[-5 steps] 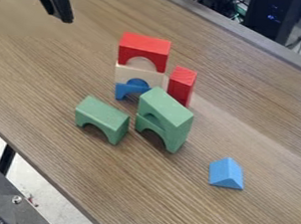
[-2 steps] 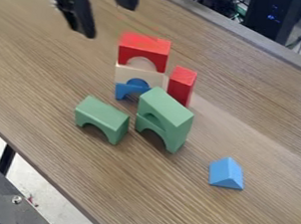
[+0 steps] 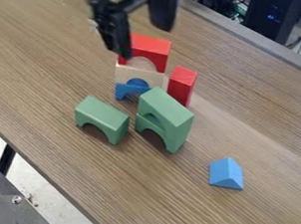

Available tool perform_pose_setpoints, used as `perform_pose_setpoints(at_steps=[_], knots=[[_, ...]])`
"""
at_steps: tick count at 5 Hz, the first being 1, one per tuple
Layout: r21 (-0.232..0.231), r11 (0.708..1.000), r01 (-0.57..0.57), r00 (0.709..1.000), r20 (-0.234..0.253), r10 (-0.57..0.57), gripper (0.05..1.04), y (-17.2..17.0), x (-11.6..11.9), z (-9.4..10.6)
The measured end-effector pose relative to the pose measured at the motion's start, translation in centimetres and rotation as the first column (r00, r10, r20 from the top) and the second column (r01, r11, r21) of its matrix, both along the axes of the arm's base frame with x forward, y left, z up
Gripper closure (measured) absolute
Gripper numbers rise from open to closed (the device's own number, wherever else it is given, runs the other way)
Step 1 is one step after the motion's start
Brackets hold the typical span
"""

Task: Take the green arch off of the other green arch and put it on top of the red arch

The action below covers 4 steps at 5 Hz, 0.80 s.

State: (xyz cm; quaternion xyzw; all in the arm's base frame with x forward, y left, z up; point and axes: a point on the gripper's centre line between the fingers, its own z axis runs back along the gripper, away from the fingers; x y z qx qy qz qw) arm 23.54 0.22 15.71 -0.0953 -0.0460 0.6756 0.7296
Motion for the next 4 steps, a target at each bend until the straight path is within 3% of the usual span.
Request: perform_pose_setpoints(at_steps=[2, 4], knots=[[0.058, 0.997, 0.053, 0.998, -0.021, -0.052, 0.084, -2.6, 1.0, -3.2], [0.157, 0.986, 0.059, 0.997, 0.038, -0.066, 0.084, -3.3, 2.0, -6.4]])
